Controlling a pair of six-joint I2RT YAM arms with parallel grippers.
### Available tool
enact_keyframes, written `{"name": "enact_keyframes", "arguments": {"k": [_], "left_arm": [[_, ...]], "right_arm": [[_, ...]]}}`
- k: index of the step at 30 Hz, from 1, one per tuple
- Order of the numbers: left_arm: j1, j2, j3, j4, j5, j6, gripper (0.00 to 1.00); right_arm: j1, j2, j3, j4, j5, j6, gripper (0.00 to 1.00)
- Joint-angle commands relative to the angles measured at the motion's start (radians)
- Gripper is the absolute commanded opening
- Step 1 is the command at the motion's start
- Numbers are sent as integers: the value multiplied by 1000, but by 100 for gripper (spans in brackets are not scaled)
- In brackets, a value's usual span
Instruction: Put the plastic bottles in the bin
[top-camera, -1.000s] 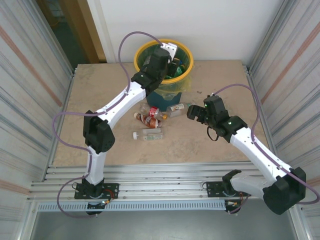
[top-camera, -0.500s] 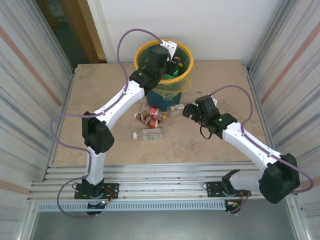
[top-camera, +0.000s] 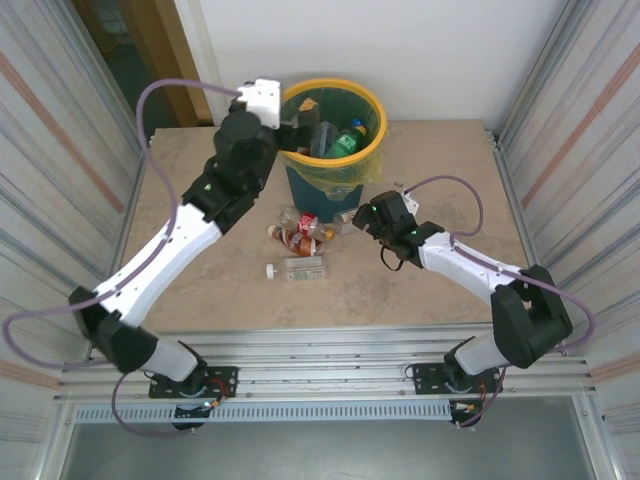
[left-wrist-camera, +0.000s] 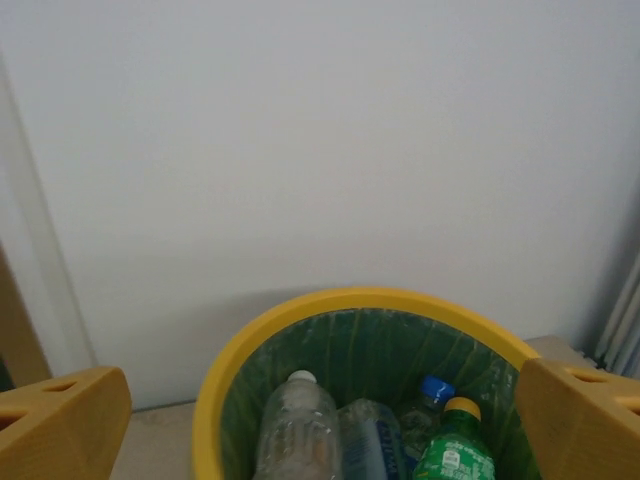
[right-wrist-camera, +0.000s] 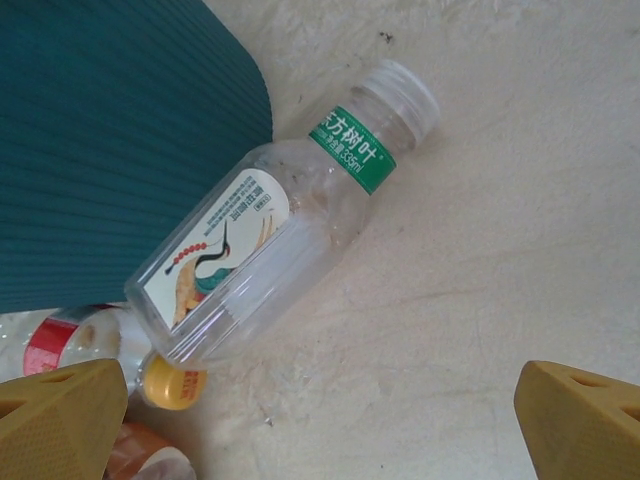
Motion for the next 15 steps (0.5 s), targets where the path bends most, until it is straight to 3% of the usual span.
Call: {"name": "enact_keyframes", "arguments": {"k": [1, 7, 15], "left_arm": [[52, -121, -156, 42, -74, -149, 99], [151, -357, -447, -8, -130, -384, 99], [243, -538, -662, -132, -157, -513, 99]], "right_arm": [[-3, 49, 33, 54, -10, 51, 98], [-20, 124, 48, 126, -61, 75, 98], [-46, 199, 55, 211, -119, 99, 98]]}}
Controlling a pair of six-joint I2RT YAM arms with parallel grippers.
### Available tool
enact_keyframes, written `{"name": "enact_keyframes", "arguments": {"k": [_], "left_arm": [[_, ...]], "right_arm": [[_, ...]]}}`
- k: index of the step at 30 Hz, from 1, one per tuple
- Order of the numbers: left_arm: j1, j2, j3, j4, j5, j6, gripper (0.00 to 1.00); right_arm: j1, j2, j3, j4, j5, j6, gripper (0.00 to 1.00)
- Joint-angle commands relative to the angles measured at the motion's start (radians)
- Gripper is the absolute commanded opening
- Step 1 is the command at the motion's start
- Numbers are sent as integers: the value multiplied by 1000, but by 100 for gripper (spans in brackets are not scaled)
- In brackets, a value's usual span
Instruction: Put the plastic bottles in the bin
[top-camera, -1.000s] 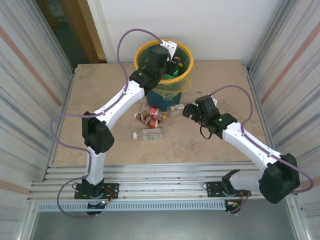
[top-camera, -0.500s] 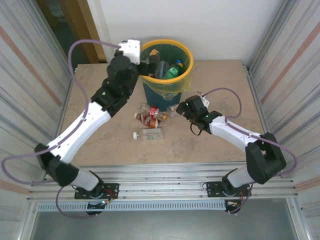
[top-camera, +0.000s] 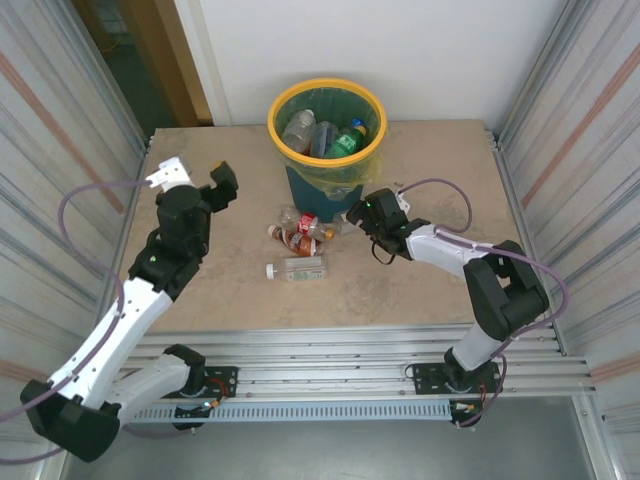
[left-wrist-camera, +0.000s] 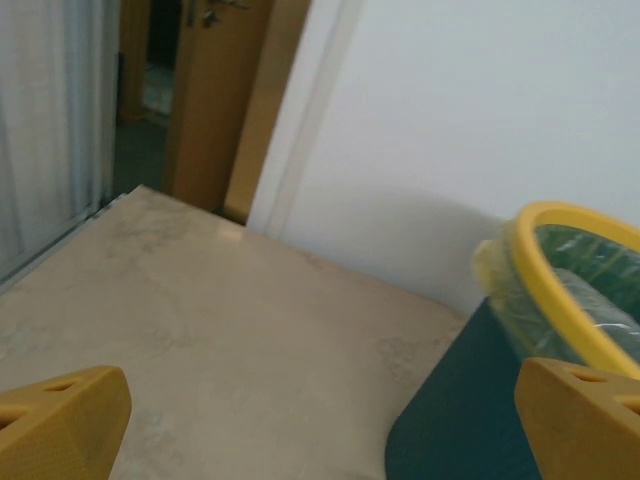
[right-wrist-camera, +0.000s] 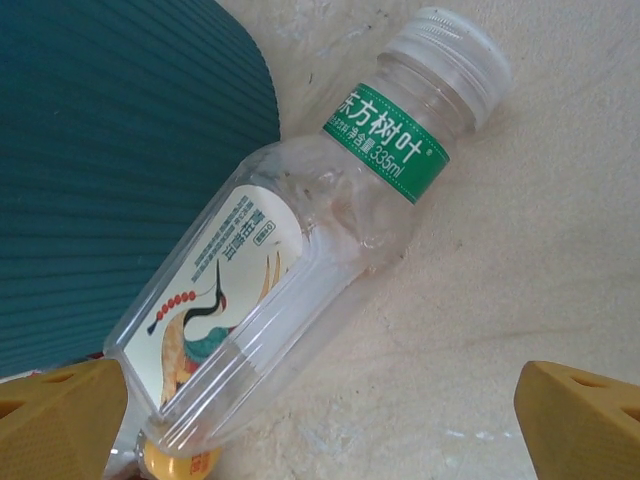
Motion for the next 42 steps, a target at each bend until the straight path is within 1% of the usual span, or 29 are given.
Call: {"name": "enact_keyframes", "arguments": {"k": [1, 5, 10, 18, 28, 34, 42], "left_arm": [[21, -56, -70, -41, -33, -86, 99], [26, -93, -137, -51, -36, -88, 99], [29, -98, -187, -43, -18, -89, 99], [35, -73, -193, -34, 4, -100, 99], [38, -54, -207, -25, 21, -126, 99], [38, -46, -217, -17, 27, -137, 99], [39, -29, -218, -13, 41, -150, 99]], "right_arm": [[-10, 40, 41, 49, -37, 28, 98], [-12, 77, 70, 49, -45, 28, 98], [-13, 114, 98, 51, -49, 32, 98], [-15, 179, 138, 40, -59, 38, 98], [-28, 219, 126, 18, -56, 40, 100], [-41, 216, 102, 17, -53, 26, 96], [-51, 216, 103, -42, -35, -10, 89]]}}
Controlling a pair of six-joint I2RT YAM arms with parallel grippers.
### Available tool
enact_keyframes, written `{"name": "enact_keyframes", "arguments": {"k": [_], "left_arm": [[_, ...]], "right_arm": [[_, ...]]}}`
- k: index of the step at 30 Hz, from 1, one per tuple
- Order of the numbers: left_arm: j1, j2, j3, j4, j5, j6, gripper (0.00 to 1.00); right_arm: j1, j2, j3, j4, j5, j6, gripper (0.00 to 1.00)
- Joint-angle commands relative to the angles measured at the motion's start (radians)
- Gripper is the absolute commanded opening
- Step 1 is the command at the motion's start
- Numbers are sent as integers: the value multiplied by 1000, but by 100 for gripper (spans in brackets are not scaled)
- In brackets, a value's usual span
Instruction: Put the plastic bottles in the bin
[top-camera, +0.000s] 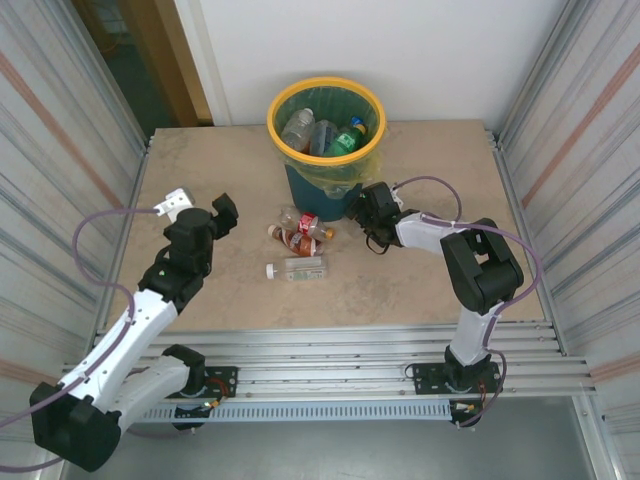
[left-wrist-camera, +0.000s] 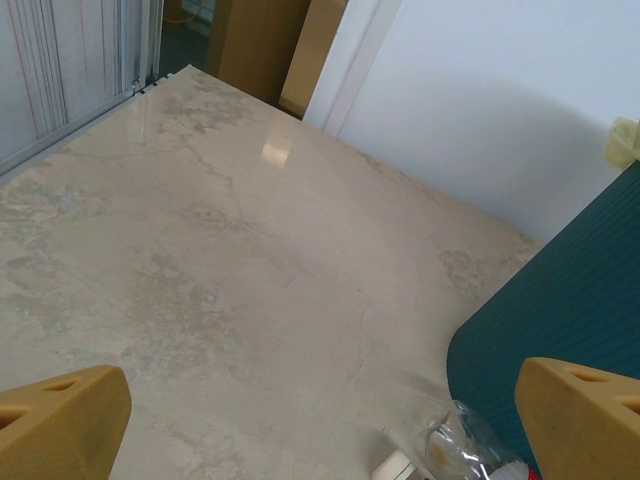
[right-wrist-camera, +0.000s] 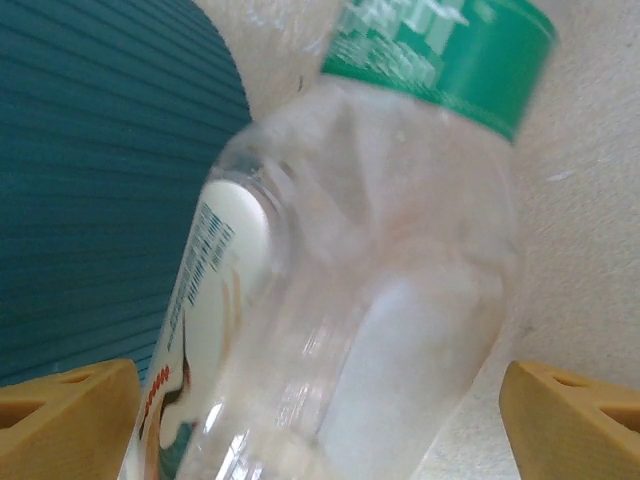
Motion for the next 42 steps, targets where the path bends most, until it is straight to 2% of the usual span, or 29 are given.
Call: {"name": "enact_keyframes", "arguments": {"k": [1, 9, 12, 19, 23, 28, 31, 37, 42], "left_arm": [[5, 6, -14, 20, 3, -21, 99], [5, 11, -16, 16, 1, -27, 99], [6, 11, -16, 16, -2, -27, 99], [6, 11, -18, 14, -2, -30, 99], [7, 12, -19, 12, -2, -31, 99], [8, 11, -19, 11, -2, -33, 99], [8, 11, -19, 11, -1, -37, 99], [9, 10, -19, 6, -5, -37, 99], [11, 11, -19, 5, -5, -34, 99]], "right_arm": [[-7, 20, -12, -82, 33, -32, 88], [-15, 20, -9, -108, 37, -60, 78], [-22, 29, 5, -120, 30, -92, 78], [-36, 68, 82, -193, 39, -184, 89], [-45, 92, 123, -238, 58, -238, 91], [-61, 115, 164, -263, 58, -296, 90], [-67, 131, 196, -283, 48, -327, 85], [-70, 112, 207, -299, 71, -356, 58], [-89, 47, 174, -312, 90, -373, 50]]}}
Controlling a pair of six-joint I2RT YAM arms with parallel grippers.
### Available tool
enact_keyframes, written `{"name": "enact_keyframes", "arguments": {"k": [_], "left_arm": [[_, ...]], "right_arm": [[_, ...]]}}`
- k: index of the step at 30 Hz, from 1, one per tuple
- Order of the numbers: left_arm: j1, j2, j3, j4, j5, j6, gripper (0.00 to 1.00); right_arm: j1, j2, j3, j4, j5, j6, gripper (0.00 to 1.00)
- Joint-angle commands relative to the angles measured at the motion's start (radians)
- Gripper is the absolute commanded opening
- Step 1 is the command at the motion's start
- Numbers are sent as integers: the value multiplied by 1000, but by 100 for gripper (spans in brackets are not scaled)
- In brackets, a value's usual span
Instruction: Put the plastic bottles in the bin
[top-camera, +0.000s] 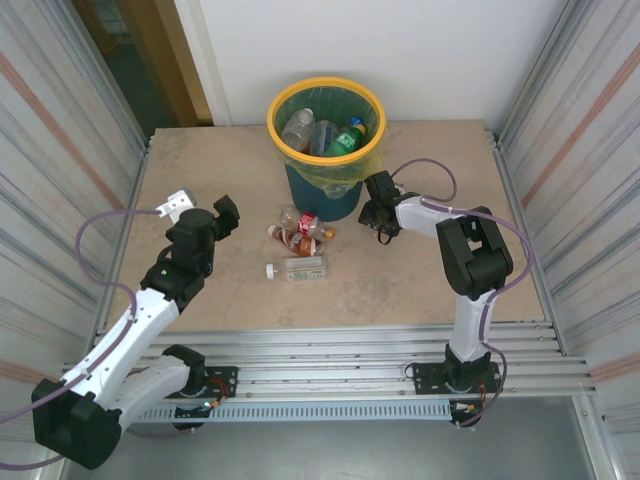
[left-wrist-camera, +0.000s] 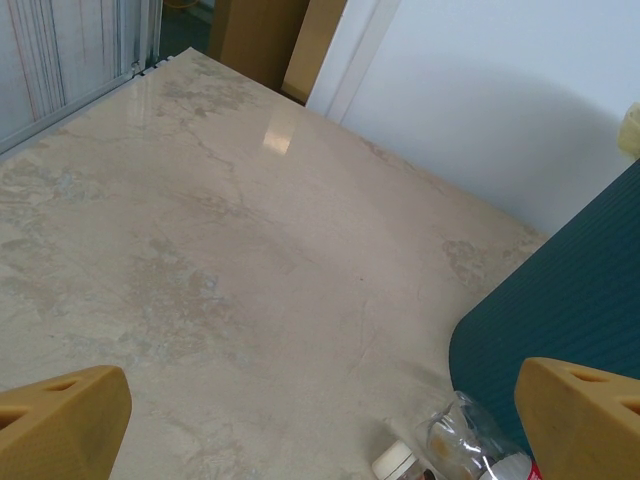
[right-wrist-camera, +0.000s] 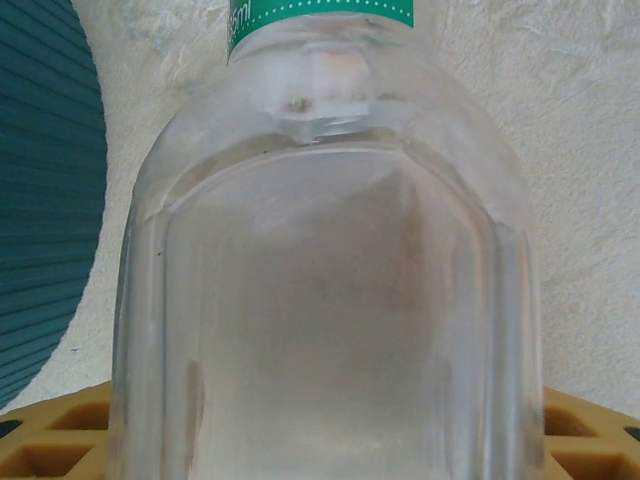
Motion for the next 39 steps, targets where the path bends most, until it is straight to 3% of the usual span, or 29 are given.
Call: {"name": "enact_keyframes", "arguments": {"k": [1, 15, 24, 31, 39], "left_arm": [[11, 0, -9, 6, -12, -12, 99], [16, 12, -13, 10, 22, 0, 99], [16, 37, 3, 11, 53, -2, 99], [16, 53, 9, 12, 60, -4, 99], [17, 60, 5, 13, 70, -15, 99]], "right_arm": [[-23, -89, -21, -43, 42, -37, 49], [-72, -453, -108, -137, 182, -128, 47], [-73, -635, -61, -197, 193, -216, 48], [-56, -712, 21, -213, 157, -277, 48], [30, -655, 204, -236, 138, -358, 48]]}}
